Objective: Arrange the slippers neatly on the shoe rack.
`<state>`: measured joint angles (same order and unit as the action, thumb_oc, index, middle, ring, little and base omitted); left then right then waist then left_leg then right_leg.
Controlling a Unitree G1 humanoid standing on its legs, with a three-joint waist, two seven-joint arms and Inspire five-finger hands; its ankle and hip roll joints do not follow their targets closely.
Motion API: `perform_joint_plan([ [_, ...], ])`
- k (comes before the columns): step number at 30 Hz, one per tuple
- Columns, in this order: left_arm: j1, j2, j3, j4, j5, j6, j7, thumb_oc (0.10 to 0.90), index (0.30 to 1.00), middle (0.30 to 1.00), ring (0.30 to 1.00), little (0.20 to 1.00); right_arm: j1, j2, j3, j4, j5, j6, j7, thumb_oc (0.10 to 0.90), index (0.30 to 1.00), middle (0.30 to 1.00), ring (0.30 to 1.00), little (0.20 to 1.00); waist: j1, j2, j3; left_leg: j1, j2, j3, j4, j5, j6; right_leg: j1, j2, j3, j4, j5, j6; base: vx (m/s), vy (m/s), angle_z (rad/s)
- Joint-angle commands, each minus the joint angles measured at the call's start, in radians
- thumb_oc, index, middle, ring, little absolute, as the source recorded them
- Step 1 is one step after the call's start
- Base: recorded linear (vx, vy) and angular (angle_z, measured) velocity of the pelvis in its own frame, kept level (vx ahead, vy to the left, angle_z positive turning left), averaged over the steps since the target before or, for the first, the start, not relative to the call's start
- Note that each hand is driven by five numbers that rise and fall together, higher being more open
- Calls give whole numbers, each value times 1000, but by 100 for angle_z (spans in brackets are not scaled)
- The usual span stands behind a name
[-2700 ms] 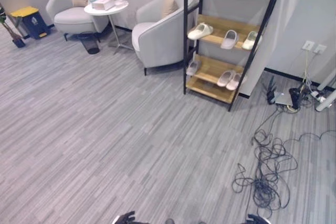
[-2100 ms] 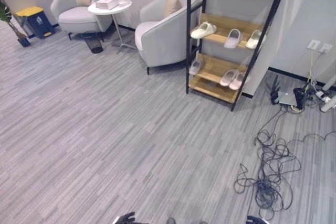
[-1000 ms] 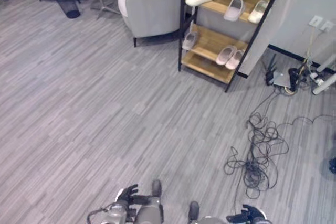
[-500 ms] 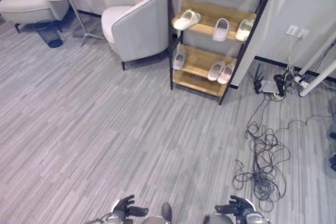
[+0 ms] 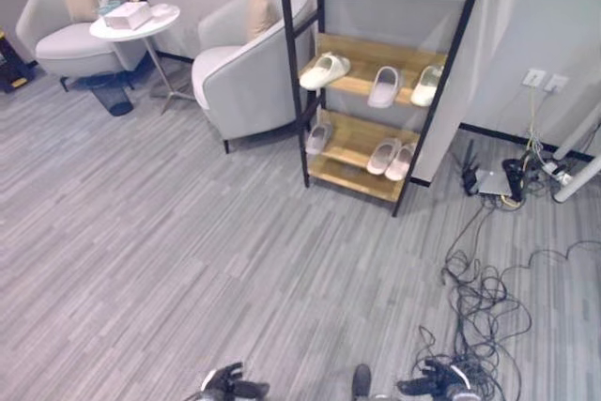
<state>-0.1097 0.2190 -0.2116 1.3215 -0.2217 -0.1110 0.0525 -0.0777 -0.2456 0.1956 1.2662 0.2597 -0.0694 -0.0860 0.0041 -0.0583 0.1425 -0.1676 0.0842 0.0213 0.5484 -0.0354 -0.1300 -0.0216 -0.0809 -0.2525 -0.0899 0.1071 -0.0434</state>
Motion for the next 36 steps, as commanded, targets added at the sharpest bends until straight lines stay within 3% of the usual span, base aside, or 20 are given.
perform_joint_plan([
  [1, -18, -5, -39, -23, 23, -10, 5, 800, 900, 900, 900, 900, -23, -48, 19, -9, 44, -25, -17, 800, 900, 900, 900, 900, 12, -4, 72, -18, -61, 12, -100, -19, 60, 28, -9, 43, 92, -140, 101, 375, 1, -1],
  [2, -15, -5, -38, -21, 17, -8, 3, 800, 900, 900, 900, 900, -27, -49, 23, -12, 42, -30, -19, 800, 900, 900, 900, 900, 28, -6, 71, -64, -63, 18, -198, -27, 69, 56, 2, 50, 84, -166, 110, 326, 44, -2],
  [5, -11, 3, -38, -20, 25, -11, 2, 800, 900, 900, 900, 900, -38, -52, 27, -20, 45, -37, -25, 800, 900, 900, 900, 900, 63, 12, 71, -116, -32, 24, -370, 93, 51, 117, 39, 74, 71, -211, 119, 340, 79, -11],
  [6, -11, 4, -38, -20, 25, -11, 2, 800, 900, 900, 900, 900, -37, -52, 27, -20, 45, -37, -25, 800, 900, 900, 900, 900, 63, 9, 73, -110, -34, 26, -376, 95, 51, 120, 37, 74, 71, -213, 120, 316, 108, -28],
  [7, -9, 9, -38, -24, 22, -11, 3, 800, 900, 900, 900, 900, -37, -48, 19, -26, 58, -42, -29, 800, 900, 900, 900, 900, 75, 12, 73, -144, -17, 39, -402, 144, 44, 150, 48, 86, 76, -233, 121, 198, 71, -25],
  [10, 8, 17, -19, -18, 25, -5, -1, 800, 900, 900, 900, 900, -25, -37, 6, -25, 63, -35, -23, 800, 900, 900, 900, 900, 90, 5, 55, -133, -6, 76, -412, 136, 65, 183, 46, 107, 101, -264, 125, 362, 196, -31],
  [14, 12, 27, -8, -8, 40, -3, -4, 800, 900, 900, 900, 900, -16, -20, -18, -9, 58, -36, -15, 800, 900, 900, 900, 900, 94, -17, 23, -97, -38, 104, -398, 89, 100, 168, -10, 105, 224, -250, 186, 246, 190, -37],
  [15, 12, 27, -8, -8, 40, -3, -4, 800, 900, 900, 900, 900, -16, -20, -18, -9, 58, -36, -15, 800, 900, 900, 900, 900, 94, -17, 23, -97, -39, 104, -398, 89, 100, 168, -10, 106, 224, -251, 187, 192, 217, -29],
  [16, 5, 35, -5, -22, 32, -4, -1, 800, 900, 900, 900, 900, -21, -11, -21, -18, 67, -35, -9, 800, 900, 900, 900, 900, 82, -14, 30, -57, -54, 106, -402, 63, 125, 93, -40, 113, 370, -171, 216, 147, 213, -20],
  [18, -1, 40, -5, -36, 22, -4, 0, 800, 900, 900, 900, 900, -30, -7, -17, -26, 69, -35, -5, 800, 900, 900, 900, 900, 69, 0, 47, -25, -63, 106, -403, 41, 148, 23, -53, 114, 494, -104, 230, 123, 209, -9],
  [22, -4, 49, -3, -37, 14, -4, 1, 800, 900, 900, 900, 900, -42, -2, -8, -36, 62, -38, -2, 800, 900, 900, 900, 900, 61, 23, 67, 33, -73, 99, -417, 6, 170, -62, -78, 71, 580, -73, 225, 180, 129, 12],
  [23, -1, 48, 2, -30, 9, -2, 0, 800, 900, 900, 900, 900, -48, -1, 0, -42, 60, -40, -1, 800, 900, 900, 900, 900, 51, 28, 72, 83, -83, 82, -449, -9, 172, -110, -71, 33, 521, -104, 200, 210, 42, -13],
  [24, -1, 48, 3, -30, 9, -2, 0, 800, 900, 900, 900, 900, -48, -1, 0, -42, 60, -40, -1, 800, 900, 900, 900, 900, 50, 28, 73, 84, -84, 81, -449, -9, 172, -109, -71, 33, 521, -104, 200, 365, 49, -20],
  [25, 3, 47, 5, -25, 12, -2, -3, 800, 900, 900, 900, 900, -49, -4, 4, -49, 58, -41, -2, 800, 900, 900, 900, 900, 42, 26, 76, 111, -99, 76, -462, -23, 173, -143, -60, 9, 434, -116, 189, 283, -9, -10],
  [29, 5, 40, 12, -11, 16, -4, -7, 800, 900, 900, 900, 900, -55, -12, 4, -62, 56, -38, -4, 800, 900, 900, 900, 900, 11, 9, 88, 190, -134, 46, -499, -60, 160, -211, -69, -39, 203, -38, 198, 329, -43, 2],
  [32, 7, 36, 14, -7, 25, -6, -13, 800, 900, 900, 900, 900, -48, -15, -5, -66, 60, -36, -2, 800, 900, 900, 900, 900, -1, 16, 88, 217, -139, 36, -508, -74, 152, -196, -69, -53, 158, -31, 210, 262, -17, 24],
  [33, 10, 27, 4, -7, 31, -8, -14, 800, 900, 900, 900, 900, -36, -13, -2, -72, 65, -44, 0, 800, 900, 900, 900, 900, -13, 16, 74, 242, -147, 20, -515, -93, 149, -188, -58, -31, 164, -23, 192, 306, -25, 26],
  [36, 14, 18, 2, -9, 34, -8, -17, 800, 900, 900, 900, 900, -21, -16, -6, -75, 66, -47, -1, 800, 900, 900, 900, 900, -16, 23, 54, 263, -139, 14, -497, -126, 134, -167, -61, -59, 160, -27, 185, 249, -44, 43],
])
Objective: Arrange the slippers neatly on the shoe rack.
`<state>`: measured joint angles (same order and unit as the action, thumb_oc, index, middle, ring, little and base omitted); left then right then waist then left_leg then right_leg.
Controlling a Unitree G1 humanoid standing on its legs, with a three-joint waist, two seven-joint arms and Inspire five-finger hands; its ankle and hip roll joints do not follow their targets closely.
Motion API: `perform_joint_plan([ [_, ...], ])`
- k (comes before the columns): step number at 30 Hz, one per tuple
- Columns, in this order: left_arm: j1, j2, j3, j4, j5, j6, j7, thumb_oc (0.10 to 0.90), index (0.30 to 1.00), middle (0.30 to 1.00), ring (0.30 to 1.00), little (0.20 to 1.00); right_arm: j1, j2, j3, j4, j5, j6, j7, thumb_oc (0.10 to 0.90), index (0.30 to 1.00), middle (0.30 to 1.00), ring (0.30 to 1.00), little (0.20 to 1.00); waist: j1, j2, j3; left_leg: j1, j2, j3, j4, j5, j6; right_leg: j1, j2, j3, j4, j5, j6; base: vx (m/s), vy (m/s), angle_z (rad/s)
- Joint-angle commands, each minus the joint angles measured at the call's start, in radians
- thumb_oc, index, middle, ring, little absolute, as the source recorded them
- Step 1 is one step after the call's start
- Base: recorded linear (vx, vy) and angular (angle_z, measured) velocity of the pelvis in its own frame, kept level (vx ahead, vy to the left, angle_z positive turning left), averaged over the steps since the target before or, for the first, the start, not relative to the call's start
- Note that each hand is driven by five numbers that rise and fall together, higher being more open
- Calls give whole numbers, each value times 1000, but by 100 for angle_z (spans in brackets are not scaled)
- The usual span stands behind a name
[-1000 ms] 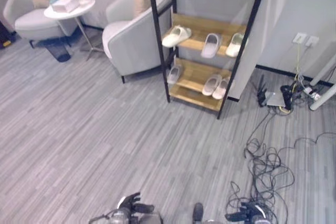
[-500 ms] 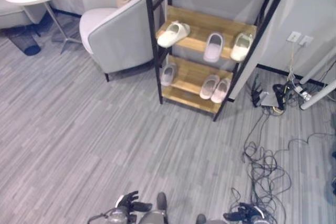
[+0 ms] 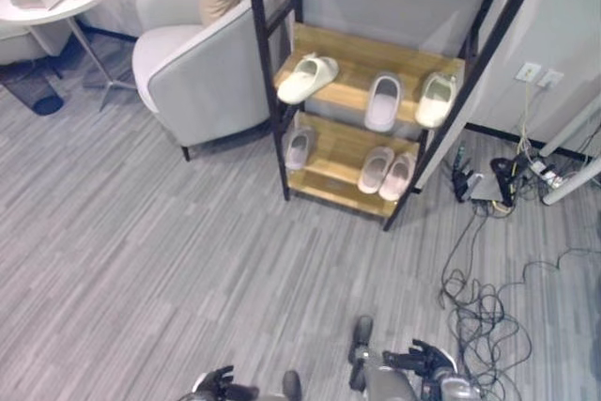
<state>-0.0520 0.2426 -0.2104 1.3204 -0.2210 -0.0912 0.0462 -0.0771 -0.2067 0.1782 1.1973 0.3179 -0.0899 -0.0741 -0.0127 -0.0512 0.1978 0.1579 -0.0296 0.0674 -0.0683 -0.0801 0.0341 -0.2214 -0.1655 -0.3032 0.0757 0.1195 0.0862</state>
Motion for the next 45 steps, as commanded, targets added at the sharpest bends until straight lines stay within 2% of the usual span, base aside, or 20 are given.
perform_joint_plan([
  [1, -43, -9, -6, -8, 36, -29, -11, 800, 900, 900, 900, 900, -15, -56, 11, -9, 10, -28, -12, 800, 900, 900, 900, 900, -3, 18, -9, -63, -18, -28, 144, -89, -48, 46, 23, -17, -7, -46, 46, 342, -111, 48],
  [2, -46, -15, -19, -22, 38, -32, -13, 800, 900, 900, 900, 900, -9, -62, 9, -13, 18, -29, -18, 800, 900, 900, 900, 900, -6, 18, -8, -107, 8, -1, 293, -54, -99, 92, 24, -39, -24, -64, 29, 257, -118, 23],
  [4, -58, -20, -28, -40, 23, -35, -5, 800, 900, 900, 900, 900, -15, -68, 20, -24, 27, -34, -23, 800, 900, 900, 900, 900, 3, 9, 13, -202, 45, 24, 478, -2, -132, 128, 24, -48, -36, -82, 5, 123, -92, 40],
  [5, -58, -20, -28, -40, 23, -35, -5, 800, 900, 900, 900, 900, -15, -68, 20, -23, 27, -34, -23, 800, 900, 900, 900, 900, 3, 9, 13, -203, 46, 24, 480, -2, -132, 128, 24, -48, -36, -82, 5, 131, -75, 16],
  [6, -68, -20, -34, -49, 12, -37, 0, 800, 900, 900, 900, 900, -20, -68, 24, -26, 35, -32, -27, 800, 900, 900, 900, 900, 11, -1, 25, -253, 78, 47, 562, 28, -136, 160, 29, -49, -46, -105, -16, 160, -45, -34],
  [7, -73, -20, -36, -54, 4, -39, 3, 800, 900, 900, 900, 900, -20, -70, 26, -26, 37, -32, -30, 800, 900, 900, 900, 900, 18, -5, 28, -284, 95, 61, 570, 28, -129, 180, 33, -50, -56, -120, -20, 220, -45, -35],
  [11, -86, -15, -42, -71, -5, -42, 13, 800, 900, 900, 900, 900, -18, -74, 26, -36, 44, -39, -39, 800, 900, 900, 900, 900, 38, -13, 26, -347, 133, 81, 420, 9, -112, 231, 47, -39, -88, -148, -3, 248, 69, -10],
  [13, -90, -11, -47, -79, -6, -44, 15, 800, 900, 900, 900, 900, -17, -78, 25, -42, 45, -39, -42, 800, 900, 900, 900, 900, 51, 2, 23, -374, 164, 59, 296, 83, -126, 256, 66, -19, -93, -173, 4, 232, 143, -4],
  [14, -90, -11, -47, -79, -6, -43, 15, 800, 900, 900, 900, 900, -17, -78, 25, -42, 45, -39, -42, 800, 900, 900, 900, 900, 52, 1, 26, -366, 163, 60, 287, 87, -127, 259, 65, -18, -92, -174, 3, 296, 195, -8],
  [15, -93, -6, -50, -82, -17, -46, 17, 800, 900, 900, 900, 900, -18, -78, 27, -52, 44, -41, -45, 800, 900, 900, 900, 900, 70, 13, 30, -398, 190, 17, 213, 158, -145, 288, 80, 7, -79, -208, 6, 303, 200, -11],
  [18, -94, -1, -48, -77, -42, -49, 22, 800, 900, 900, 900, 900, -18, -77, 27, -62, 38, -44, -48, 800, 900, 900, 900, 900, 96, 19, 35, -449, 196, -61, 172, 209, -162, 335, 78, 56, -40, -259, 17, 365, 312, -53],
  [23, -77, -4, -42, -54, -15, -44, 8, 800, 900, 900, 900, 900, -11, -63, 15, -47, 12, -36, -32, 800, 900, 900, 900, 900, 102, 11, 3, -424, 165, -32, 203, 170, -134, 346, 13, 81, 32, -255, 60, 234, 280, -35],
  [26, -80, 16, -46, -63, -7, -44, 7, 800, 900, 900, 900, 900, -34, -44, 24, -52, 15, -36, -17, 800, 900, 900, 900, 900, 90, 11, 14, -365, 121, 7, 207, 116, -75, 217, -48, 117, 254, -150, 86, 173, 355, -21],
  [30, -76, 30, -40, -60, -3, -43, 7, 800, 900, 900, 900, 900, -42, -36, 39, -58, 6, -39, -12, 800, 900, 900, 900, 900, 82, 24, 27, -305, 106, 30, 184, 83, -47, 131, -60, 90, 347, -123, 78, 104, 180, -28],
  [34, -71, 34, -23, -54, -4, -41, 1, 800, 900, 900, 900, 900, -43, -37, 52, -70, -4, -43, -11, 800, 900, 900, 900, 900, 62, 13, 40, -247, 70, 27, 154, 51, -32, 70, -4, 47, 230, -138, 57, 208, 78, -30],
  [37, -69, 31, -16, -36, 16, -36, 1, 800, 900, 900, 900, 900, -47, -49, 67, -80, -21, -40, -15, 800, 900, 900, 900, 900, 32, -10, 58, -194, 29, 4, 152, 1, -33, -10, 26, 22, 52, -72, 59, 290, -24, -10],
  [40, -63, 27, -16, -34, 26, -40, -7, 800, 900, 900, 900, 900, -31, -51, 72, -85, -30, -38, -12, 800, 900, 900, 900, 900, 35, -22, 49, -181, 9, 0, 177, -32, -36, 41, 27, -14, -11, -72, 54, 190, -51, 19],
  [42, -58, 15, -20, -36, 21, -44, -5, 800, 900, 900, 900, 900, -22, -55, 76, -99, -29, -45, -10, 800, 900, 900, 900, 900, 31, -21, 37, -176, 3, -14, 215, -50, -46, 59, 44, 16, -6, -80, 36, 169, -46, 33],
  [44, -54, 3, -26, -39, 28, -46, -6, 800, 900, 900, 900, 900, -10, -63, 68, -107, -25, -50, -18, 800, 900, 900, 900, 900, 32, -20, 26, -190, 16, -1, 299, -62, -80, 97, 37, -4, -19, -89, 23, 191, -70, 33],
  [45, -55, -3, -34, -46, 29, -46, -9, 800, 900, 900, 900, 900, -8, -70, 65, -112, -22, -50, -22, 800, 900, 900, 900, 900, 32, -18, 29, -218, 30, 2, 368, -38, -96, 115, 37, -3, -25, -97, 16, 125, -68, 38],
])
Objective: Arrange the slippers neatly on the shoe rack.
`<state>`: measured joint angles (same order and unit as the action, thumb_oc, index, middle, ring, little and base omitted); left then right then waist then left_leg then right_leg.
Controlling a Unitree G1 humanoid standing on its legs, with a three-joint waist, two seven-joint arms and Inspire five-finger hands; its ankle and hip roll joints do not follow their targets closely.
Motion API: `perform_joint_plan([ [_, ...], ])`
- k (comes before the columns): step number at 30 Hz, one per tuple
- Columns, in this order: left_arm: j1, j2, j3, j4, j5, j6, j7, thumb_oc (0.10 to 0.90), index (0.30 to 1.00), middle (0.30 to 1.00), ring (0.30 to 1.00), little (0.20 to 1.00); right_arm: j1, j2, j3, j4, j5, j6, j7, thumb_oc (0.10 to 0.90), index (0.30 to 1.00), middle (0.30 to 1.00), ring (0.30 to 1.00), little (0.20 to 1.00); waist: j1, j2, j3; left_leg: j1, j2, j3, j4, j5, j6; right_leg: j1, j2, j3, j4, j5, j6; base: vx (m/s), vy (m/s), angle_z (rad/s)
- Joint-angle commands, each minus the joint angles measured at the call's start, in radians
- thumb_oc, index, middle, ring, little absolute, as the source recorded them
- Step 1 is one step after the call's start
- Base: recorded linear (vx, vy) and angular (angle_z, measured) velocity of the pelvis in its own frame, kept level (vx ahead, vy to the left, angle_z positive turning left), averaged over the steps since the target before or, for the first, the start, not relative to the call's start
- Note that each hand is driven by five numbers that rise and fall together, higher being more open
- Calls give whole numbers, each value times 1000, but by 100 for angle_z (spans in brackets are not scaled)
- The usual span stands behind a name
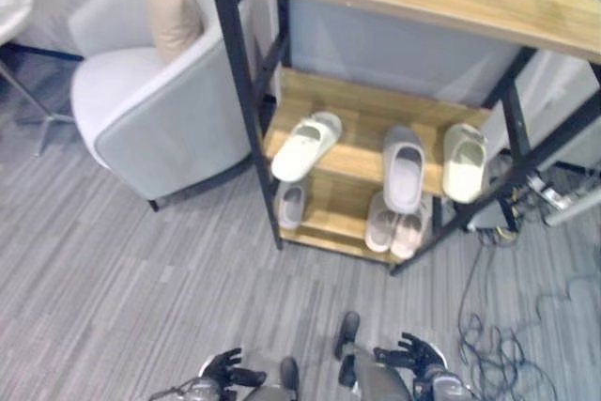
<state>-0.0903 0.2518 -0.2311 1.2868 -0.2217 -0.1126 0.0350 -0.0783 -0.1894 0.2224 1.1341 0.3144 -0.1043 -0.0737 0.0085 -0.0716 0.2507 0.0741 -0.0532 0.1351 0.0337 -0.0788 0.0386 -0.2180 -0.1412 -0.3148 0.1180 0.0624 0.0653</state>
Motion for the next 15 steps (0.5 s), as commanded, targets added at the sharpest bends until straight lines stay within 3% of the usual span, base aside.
perform_joint_plan([
  [1, -31, -19, -31, -28, 29, -27, 8, 800, 900, 900, 900, 900, -12, -100, 21, -71, -8, -41, -33, 800, 900, 900, 900, 900, 17, 4, -7, -200, 72, -81, 400, 31, -137, 140, 17, 16, -81, -49, 14, 58, -44, 39],
  [4, -39, -22, -43, -35, 32, -28, 12, 800, 900, 900, 900, 900, -13, -106, 26, -87, -5, -41, -36, 800, 900, 900, 900, 900, 20, 3, -2, -249, 78, -93, 444, 34, -136, 166, 25, 24, -99, -59, 2, 81, 3, 6],
  [6, -45, -25, -51, -39, 29, -30, 16, 800, 900, 900, 900, 900, -9, -112, 31, -120, -2, -44, -35, 800, 900, 900, 900, 900, 25, 5, -10, -275, 99, -104, 350, 1, -125, 190, 27, 37, -127, -73, 16, 183, 89, -51],
  [9, -35, -31, -58, -35, 38, -26, 19, 800, 900, 900, 900, 900, 7, -126, 27, -163, -10, -51, -39, 800, 900, 900, 900, 900, 34, 37, -21, -265, 121, -130, 142, 71, -134, 215, 53, 58, -144, -86, 32, 157, 142, -31],
  [15, -22, -40, -62, -31, 58, -27, 24, 800, 900, 900, 900, 900, 45, -132, 27, -273, -49, -58, -40, 800, 900, 900, 900, 900, 15, 54, -43, -181, 107, -144, 64, 70, -127, 225, 47, 89, -117, -94, 39, 81, 135, -30],
])
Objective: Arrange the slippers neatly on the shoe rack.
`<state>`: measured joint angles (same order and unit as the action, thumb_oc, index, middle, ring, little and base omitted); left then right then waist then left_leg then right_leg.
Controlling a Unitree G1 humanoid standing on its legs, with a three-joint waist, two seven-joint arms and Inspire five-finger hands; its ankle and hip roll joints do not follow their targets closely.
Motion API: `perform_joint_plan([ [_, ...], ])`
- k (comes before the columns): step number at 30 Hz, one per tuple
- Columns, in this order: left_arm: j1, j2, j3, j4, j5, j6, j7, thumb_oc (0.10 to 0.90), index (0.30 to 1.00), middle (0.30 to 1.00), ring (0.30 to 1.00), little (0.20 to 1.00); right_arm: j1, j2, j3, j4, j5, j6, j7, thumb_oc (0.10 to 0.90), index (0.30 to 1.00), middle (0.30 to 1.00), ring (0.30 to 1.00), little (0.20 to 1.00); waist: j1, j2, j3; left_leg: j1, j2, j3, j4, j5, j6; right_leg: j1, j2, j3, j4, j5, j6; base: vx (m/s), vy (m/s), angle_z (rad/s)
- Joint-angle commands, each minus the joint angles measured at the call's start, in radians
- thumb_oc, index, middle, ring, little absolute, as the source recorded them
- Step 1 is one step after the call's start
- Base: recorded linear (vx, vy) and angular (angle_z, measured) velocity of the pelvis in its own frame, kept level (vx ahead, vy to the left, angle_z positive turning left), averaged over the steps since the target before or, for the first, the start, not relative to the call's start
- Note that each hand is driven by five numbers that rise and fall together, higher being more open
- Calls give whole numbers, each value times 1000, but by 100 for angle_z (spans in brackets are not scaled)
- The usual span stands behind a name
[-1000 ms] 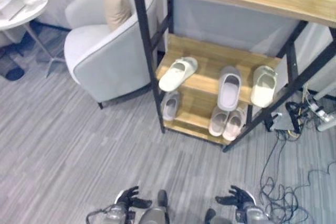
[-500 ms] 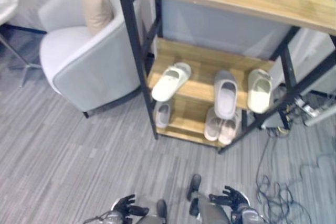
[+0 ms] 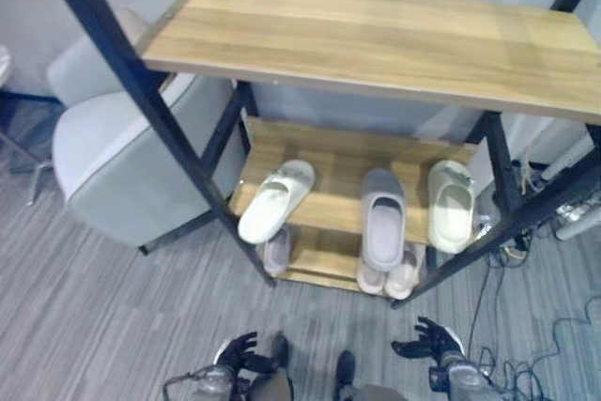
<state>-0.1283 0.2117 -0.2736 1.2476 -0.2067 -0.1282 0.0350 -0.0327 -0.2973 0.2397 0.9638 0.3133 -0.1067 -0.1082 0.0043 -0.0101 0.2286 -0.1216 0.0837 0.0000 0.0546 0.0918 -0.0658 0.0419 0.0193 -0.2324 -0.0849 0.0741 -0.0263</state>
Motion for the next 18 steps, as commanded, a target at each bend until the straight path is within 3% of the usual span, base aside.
perform_joint_plan([
  [1, 22, -1, -17, 9, 46, -11, 24, 800, 900, 900, 900, 900, 5, -27, 7, -116, -54, -56, -5, 800, 900, 900, 900, 900, 17, -7, -24, 28, -38, -5, 24, -101, -17, -38, -118, 11, 91, -103, 136, 28, 162, -15],
  [9, 52, 5, 9, 9, 71, -16, 30, 800, 900, 900, 900, 900, 62, -22, 5, -324, -85, -54, 25, 800, 900, 900, 900, 900, 2, -9, -20, 90, -77, 56, -58, -112, 37, -110, -178, 74, 133, -47, 196, -19, 157, -26],
  [18, 42, 26, 23, 8, 96, -13, 22, 800, 900, 900, 900, 900, 121, -9, 112, -518, 20, -39, 170, 800, 900, 900, 900, 900, 9, -23, -23, 108, -87, 71, -117, -90, 42, -125, -201, 59, 132, -30, 212, -24, 30, -13],
])
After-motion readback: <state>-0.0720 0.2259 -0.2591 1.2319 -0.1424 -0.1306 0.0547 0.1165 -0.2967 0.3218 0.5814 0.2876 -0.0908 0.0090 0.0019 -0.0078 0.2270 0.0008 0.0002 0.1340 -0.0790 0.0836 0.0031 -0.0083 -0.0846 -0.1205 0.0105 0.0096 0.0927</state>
